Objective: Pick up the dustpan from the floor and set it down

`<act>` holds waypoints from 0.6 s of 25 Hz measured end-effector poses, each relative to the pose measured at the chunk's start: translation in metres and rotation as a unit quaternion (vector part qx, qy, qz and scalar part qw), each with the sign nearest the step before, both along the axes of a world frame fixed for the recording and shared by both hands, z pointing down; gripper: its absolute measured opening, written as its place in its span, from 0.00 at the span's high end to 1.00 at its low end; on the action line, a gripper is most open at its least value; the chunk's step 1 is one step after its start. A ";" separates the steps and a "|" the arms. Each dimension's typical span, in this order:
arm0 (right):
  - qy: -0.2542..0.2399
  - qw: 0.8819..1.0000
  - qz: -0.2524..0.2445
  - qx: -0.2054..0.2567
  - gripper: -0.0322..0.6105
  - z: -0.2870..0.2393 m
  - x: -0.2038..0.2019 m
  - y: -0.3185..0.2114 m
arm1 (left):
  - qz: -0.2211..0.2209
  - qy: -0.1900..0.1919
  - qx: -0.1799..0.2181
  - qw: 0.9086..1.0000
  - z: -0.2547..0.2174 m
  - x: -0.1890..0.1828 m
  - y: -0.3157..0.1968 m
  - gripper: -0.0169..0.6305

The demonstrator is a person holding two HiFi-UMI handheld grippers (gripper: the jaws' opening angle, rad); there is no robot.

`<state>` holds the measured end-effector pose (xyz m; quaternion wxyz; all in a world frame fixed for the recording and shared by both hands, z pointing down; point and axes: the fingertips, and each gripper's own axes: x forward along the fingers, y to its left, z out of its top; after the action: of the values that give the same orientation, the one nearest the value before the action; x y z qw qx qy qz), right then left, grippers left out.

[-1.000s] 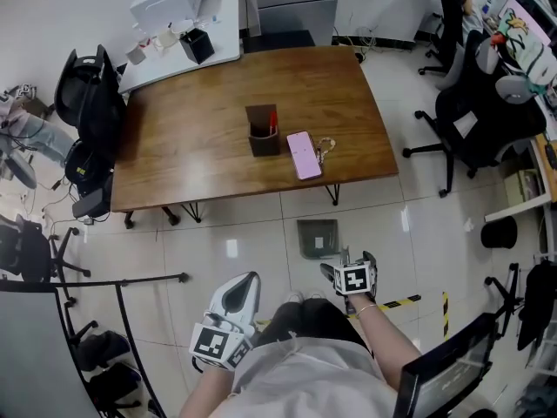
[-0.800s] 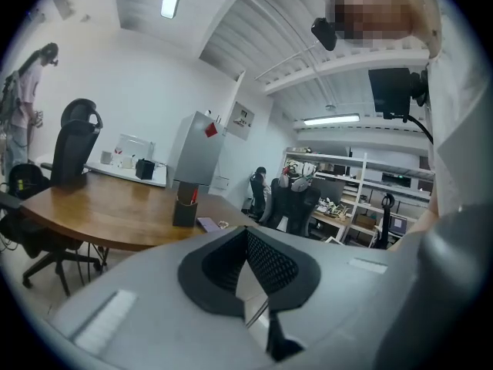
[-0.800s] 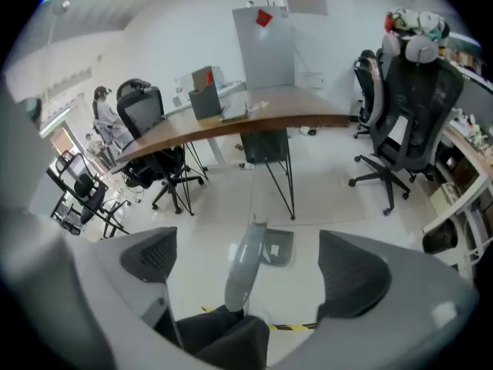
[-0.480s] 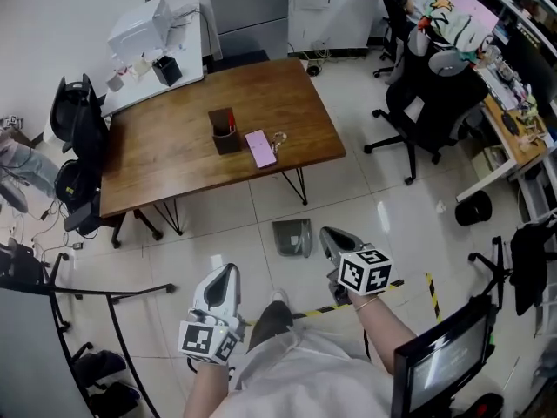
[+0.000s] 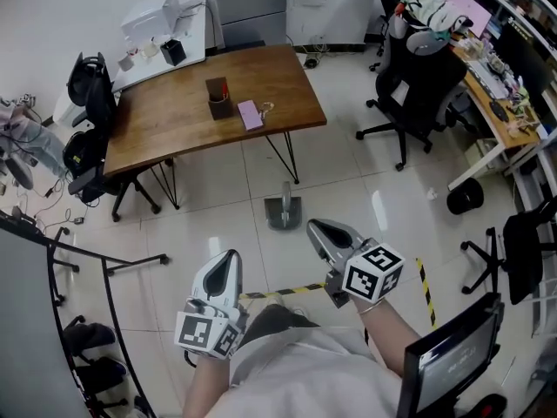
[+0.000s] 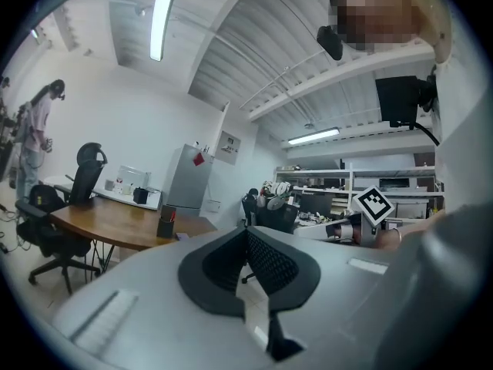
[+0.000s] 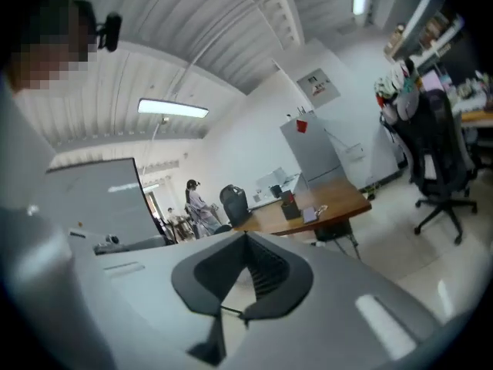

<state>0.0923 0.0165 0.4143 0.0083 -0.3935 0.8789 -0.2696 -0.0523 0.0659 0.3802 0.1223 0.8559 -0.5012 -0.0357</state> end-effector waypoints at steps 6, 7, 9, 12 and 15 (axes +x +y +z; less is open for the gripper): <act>0.001 1.000 -0.017 0.012 0.95 -0.018 -0.022 0.044 | 0.009 0.006 -0.005 1.000 -0.012 -0.009 0.020 0.95; 0.020 0.999 -0.013 0.025 0.95 -0.021 -0.024 0.047 | 0.011 0.008 -0.005 1.000 -0.015 -0.012 0.021 0.95; 0.040 0.998 -0.011 0.046 0.95 -0.026 -0.029 0.049 | 0.012 0.008 -0.001 1.000 -0.020 -0.017 0.022 0.95; 0.035 0.998 -0.006 0.044 0.95 -0.027 -0.034 0.048 | 0.006 0.004 0.002 1.000 -0.024 -0.025 0.023 0.95; 0.034 0.998 -0.009 0.044 0.95 -0.029 -0.038 0.052 | 0.008 0.003 0.010 1.000 -0.025 -0.031 0.026 0.95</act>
<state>0.0540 0.0687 0.3854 -0.0068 -0.3937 0.8933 -0.2170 -0.0831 0.0920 0.3548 0.1151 0.8610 -0.4937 -0.0420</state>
